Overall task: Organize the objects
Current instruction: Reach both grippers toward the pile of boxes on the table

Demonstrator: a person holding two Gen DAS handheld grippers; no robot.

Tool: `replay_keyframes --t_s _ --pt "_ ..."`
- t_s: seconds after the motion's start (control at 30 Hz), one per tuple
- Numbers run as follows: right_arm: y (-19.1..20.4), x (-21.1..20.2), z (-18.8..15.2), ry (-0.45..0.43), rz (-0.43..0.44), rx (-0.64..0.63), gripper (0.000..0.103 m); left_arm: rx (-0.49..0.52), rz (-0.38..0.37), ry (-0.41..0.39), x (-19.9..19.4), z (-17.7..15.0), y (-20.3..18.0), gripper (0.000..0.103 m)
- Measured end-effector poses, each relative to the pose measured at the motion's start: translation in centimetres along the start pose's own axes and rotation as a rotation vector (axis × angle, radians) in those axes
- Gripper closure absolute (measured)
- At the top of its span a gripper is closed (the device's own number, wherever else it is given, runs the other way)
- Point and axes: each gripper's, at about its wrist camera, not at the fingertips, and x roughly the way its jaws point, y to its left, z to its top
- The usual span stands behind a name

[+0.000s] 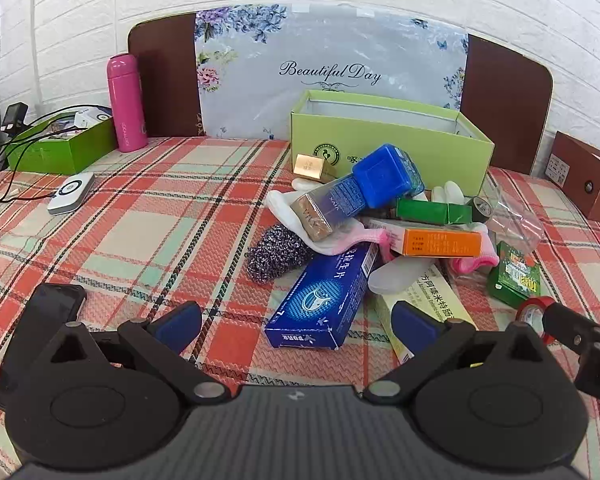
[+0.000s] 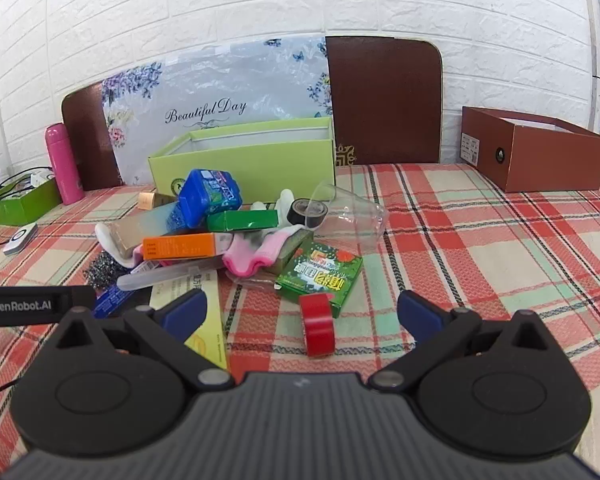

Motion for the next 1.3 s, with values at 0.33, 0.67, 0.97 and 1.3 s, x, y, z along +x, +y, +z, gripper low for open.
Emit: replay_keyframes --t_s 0.33,0.67,0.97,1.3 --pt "-0.1 1.0 -0.4 0.024 0.017 0.004 0.000 0.018 0.005 0.023 1.2 -0.2 -0.3 0.000" --pt "0.1 2.3 -0.6 0.061 0.034 -0.003 0.000 0.026 0.011 0.052 2.4 -0.2 -0.3 0.000" --pt "0.5 3.2 -0.8 0.079 0.058 -0.009 0.000 0.030 0.010 0.071 3.3 -0.2 0.0 0.000" --pt "0.8 3.8 -0.9 0.089 0.084 -0.015 0.000 0.035 -0.004 0.085 4.0 -0.2 0.2 0.000"
